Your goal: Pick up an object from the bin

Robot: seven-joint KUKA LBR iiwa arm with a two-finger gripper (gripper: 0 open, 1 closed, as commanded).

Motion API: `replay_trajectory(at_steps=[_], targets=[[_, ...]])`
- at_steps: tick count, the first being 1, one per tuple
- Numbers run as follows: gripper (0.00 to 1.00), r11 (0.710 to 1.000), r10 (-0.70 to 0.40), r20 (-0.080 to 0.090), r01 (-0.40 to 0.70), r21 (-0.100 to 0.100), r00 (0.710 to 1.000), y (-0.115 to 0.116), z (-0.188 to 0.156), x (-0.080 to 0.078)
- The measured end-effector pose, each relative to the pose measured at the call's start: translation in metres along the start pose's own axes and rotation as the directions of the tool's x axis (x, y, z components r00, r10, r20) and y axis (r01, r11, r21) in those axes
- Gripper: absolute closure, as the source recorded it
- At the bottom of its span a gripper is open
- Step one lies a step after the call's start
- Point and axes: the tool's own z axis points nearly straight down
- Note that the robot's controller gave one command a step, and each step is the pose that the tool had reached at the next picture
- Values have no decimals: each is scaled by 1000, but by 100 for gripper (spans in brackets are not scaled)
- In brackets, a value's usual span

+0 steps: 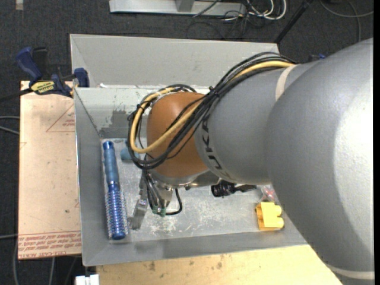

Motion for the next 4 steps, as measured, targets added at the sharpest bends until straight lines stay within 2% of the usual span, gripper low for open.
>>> replay_trajectory(at_steps=[1, 2, 3, 4], targets=[[0, 975, -222, -2, 222, 3, 975, 20, 56, 3], [0, 726, -688, 4, 688, 0, 726, 23, 36, 5], [0, 403, -915, 8, 915, 9, 403, 32, 80, 11], [100, 402, -916, 1, 916, 0, 402, 32, 83, 16]])
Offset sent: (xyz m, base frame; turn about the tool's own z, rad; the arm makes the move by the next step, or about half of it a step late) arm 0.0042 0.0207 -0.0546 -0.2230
